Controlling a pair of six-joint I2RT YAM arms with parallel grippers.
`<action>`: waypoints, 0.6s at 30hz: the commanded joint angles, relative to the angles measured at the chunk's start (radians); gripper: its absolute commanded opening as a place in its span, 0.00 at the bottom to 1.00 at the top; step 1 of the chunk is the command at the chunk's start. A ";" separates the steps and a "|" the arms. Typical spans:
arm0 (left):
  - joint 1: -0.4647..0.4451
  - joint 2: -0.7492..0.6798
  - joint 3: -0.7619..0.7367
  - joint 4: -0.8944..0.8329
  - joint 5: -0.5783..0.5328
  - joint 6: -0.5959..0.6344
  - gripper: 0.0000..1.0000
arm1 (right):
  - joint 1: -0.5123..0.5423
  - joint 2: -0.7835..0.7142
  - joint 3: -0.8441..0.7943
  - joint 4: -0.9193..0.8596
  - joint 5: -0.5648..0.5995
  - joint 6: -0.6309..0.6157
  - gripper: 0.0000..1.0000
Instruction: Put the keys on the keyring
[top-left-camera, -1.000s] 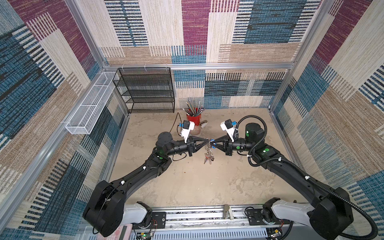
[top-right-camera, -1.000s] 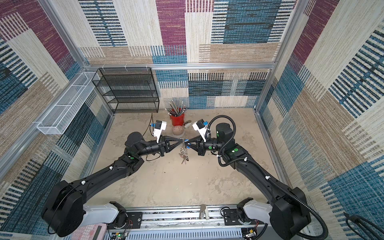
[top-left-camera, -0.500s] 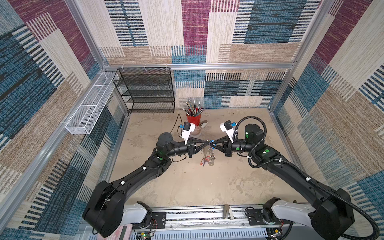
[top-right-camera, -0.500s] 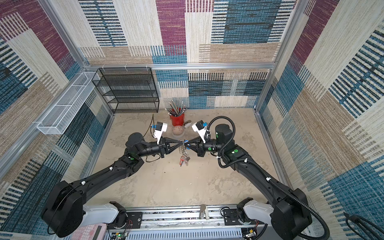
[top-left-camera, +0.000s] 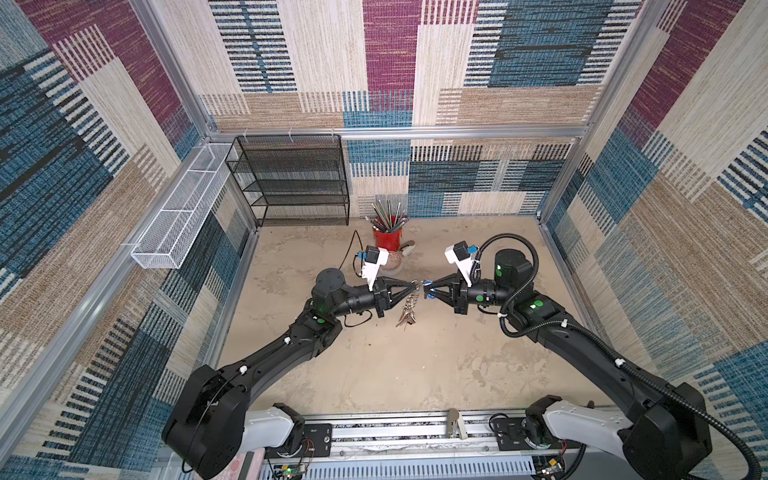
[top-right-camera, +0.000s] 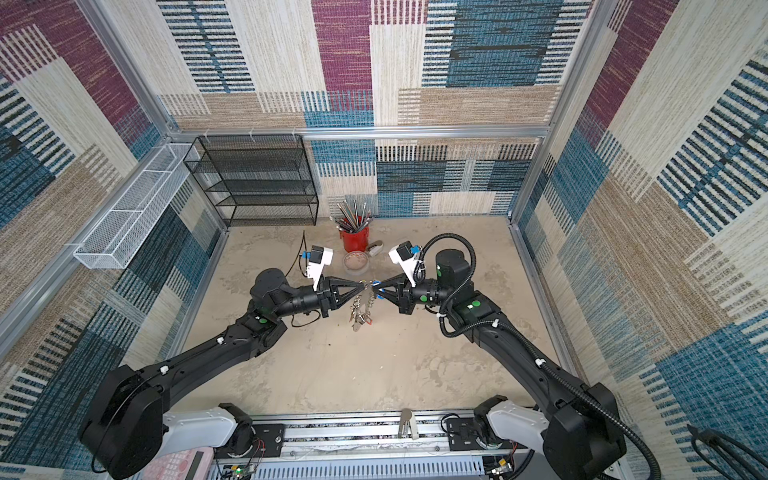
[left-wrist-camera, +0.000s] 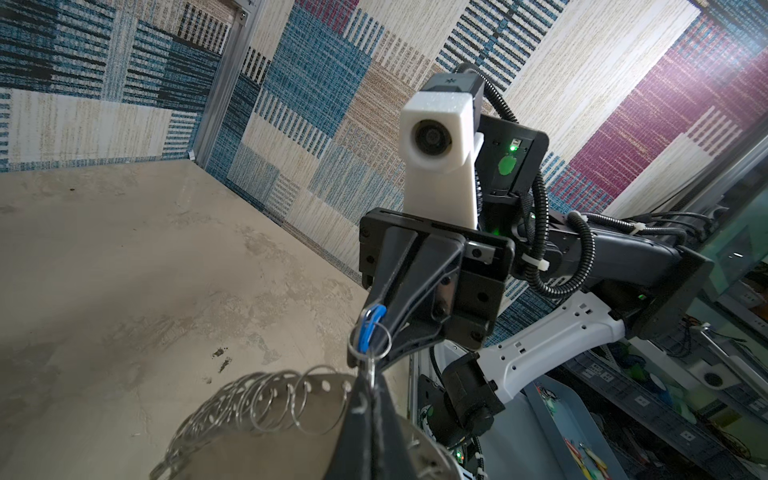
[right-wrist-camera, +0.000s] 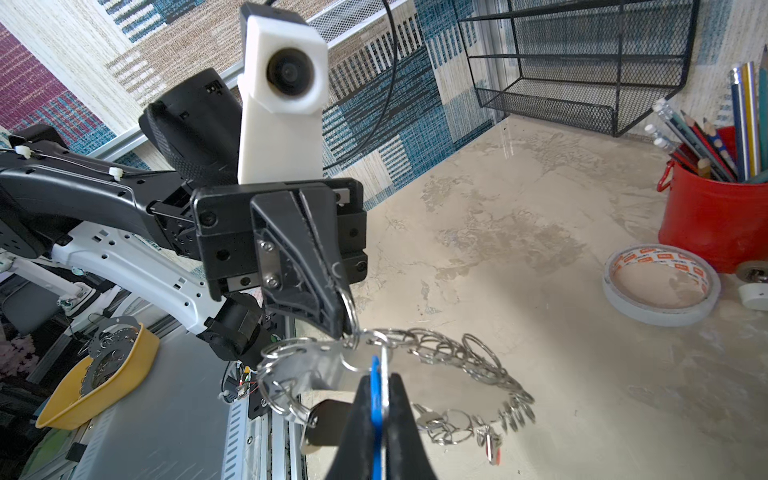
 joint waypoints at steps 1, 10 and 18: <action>0.005 0.000 0.004 0.043 0.009 0.011 0.00 | -0.009 0.003 -0.002 0.033 0.042 0.019 0.05; 0.006 0.001 0.002 0.045 0.001 0.004 0.00 | -0.018 -0.012 -0.009 0.035 0.110 0.029 0.41; 0.000 0.029 0.027 -0.021 -0.021 0.031 0.00 | -0.070 -0.034 -0.022 0.027 0.253 0.073 0.46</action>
